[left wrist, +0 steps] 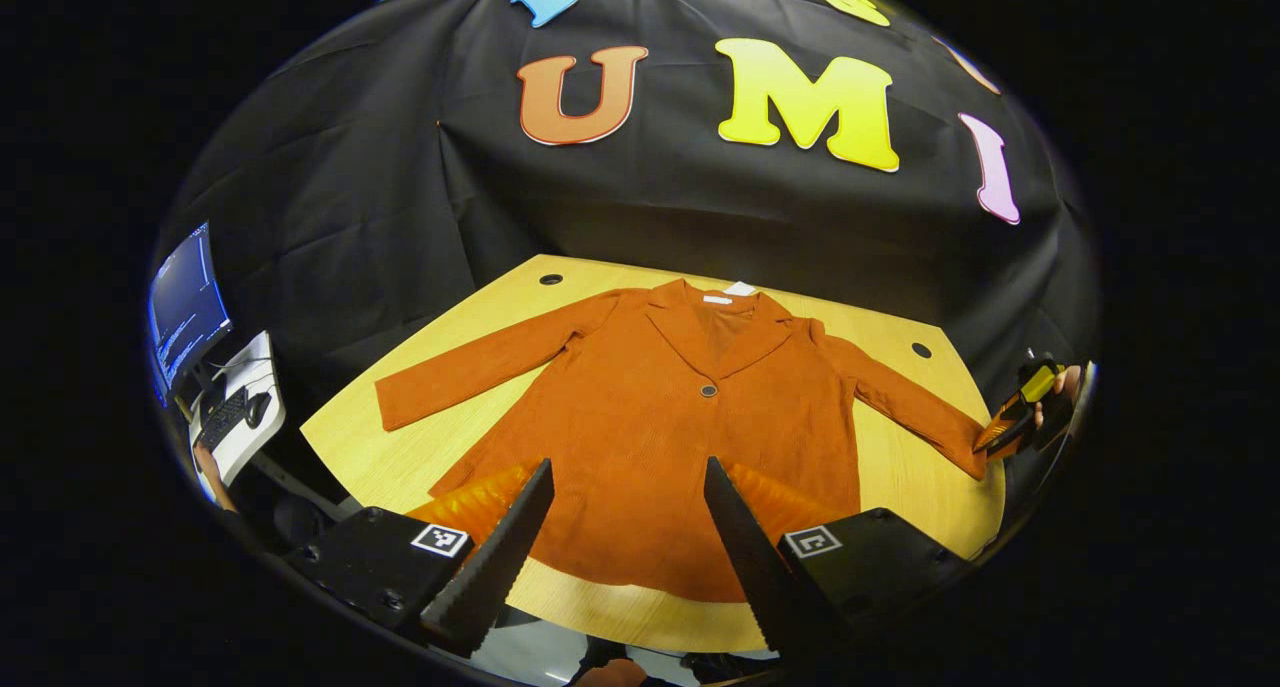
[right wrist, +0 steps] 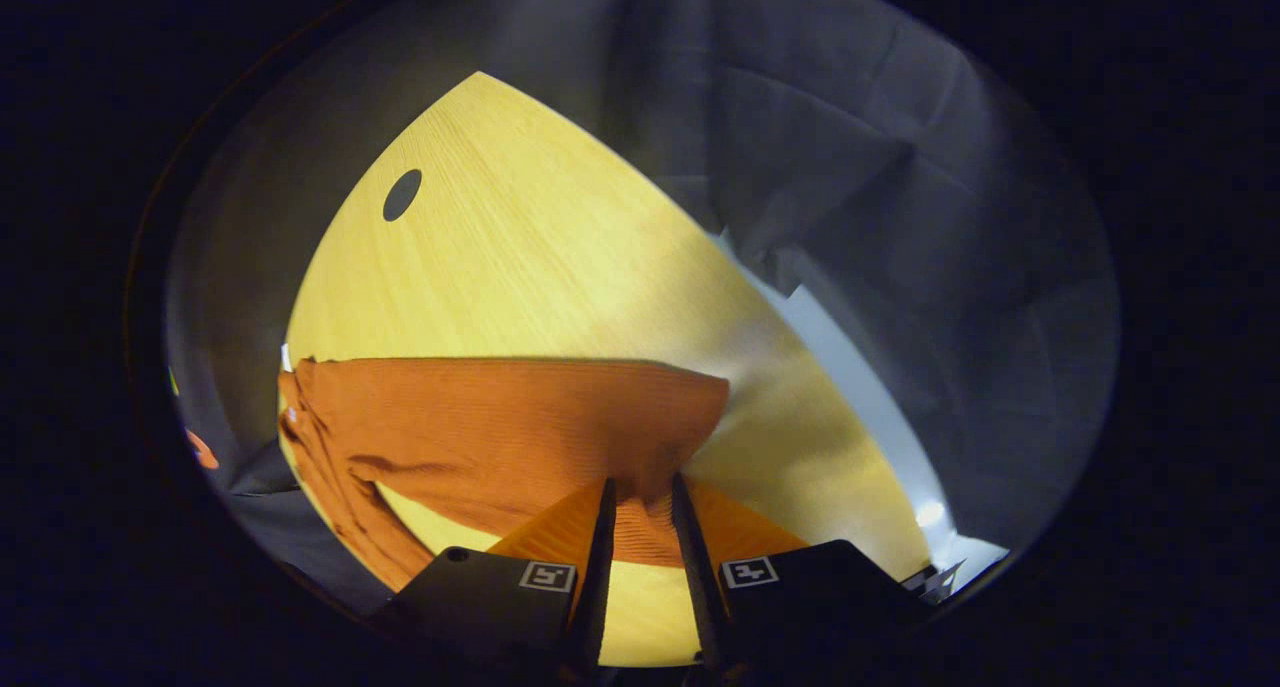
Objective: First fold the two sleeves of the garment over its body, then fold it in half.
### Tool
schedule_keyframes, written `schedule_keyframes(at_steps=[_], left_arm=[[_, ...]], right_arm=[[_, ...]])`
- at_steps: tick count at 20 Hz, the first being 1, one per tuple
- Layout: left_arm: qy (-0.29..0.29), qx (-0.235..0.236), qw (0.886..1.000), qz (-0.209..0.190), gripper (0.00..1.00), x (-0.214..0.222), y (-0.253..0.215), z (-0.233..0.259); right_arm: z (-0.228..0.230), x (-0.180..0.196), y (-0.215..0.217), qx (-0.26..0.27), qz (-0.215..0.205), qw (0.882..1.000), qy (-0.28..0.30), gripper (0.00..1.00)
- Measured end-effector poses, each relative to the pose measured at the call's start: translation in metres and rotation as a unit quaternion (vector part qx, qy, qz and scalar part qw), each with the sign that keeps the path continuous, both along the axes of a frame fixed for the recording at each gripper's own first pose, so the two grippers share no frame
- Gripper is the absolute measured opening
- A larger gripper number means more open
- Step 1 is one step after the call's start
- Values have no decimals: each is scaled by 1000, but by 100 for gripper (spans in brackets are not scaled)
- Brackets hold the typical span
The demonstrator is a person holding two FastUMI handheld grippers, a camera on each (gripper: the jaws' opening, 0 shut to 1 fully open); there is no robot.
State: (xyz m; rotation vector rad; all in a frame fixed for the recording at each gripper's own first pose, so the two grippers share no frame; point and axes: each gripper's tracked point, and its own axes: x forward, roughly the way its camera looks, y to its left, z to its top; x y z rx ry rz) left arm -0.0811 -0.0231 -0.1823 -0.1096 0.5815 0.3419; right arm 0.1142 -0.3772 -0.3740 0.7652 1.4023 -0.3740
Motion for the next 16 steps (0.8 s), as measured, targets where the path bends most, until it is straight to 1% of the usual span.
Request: schedule_keyframes(at_steps=[1,2,3,5,6,7,10,12,14,16], left_arm=[[3,-2,1000,4,98,-3,0,0],[4,-6,1000,7,98,-3,-1,0],[3,-7,1000,9,99,-2,-2,2],[0,0,1000,7,99,1,-4,7],[-1,4,1000,6,98,1,-5,10],[-3,6,1000,6,99,2,-4,12],[-12,9,1000,0,98,8,-5,21],[-13,12,1000,-13,98,15,-2,22],[-7,28,999,-38,99,23,6,19],[4,32,997,-63,99,28,14,10]], right_arm=[[0,-5,3,4,-13,1000,-4,20],[-2,2,1,7,-21,1000,-4,2],[0,4,1,7,-15,1000,-8,9],[0,3,-1,1,6,1000,-15,9],[-3,1,-3,-4,8,1000,-14,10],[2,5,-2,-2,10,1000,-14,1],[14,9,2,0,15,999,-31,1],[25,10,1,-8,9,999,-46,1],[41,9,8,-10,7,998,-55,1],[59,10,19,-13,10,997,-71,0]])
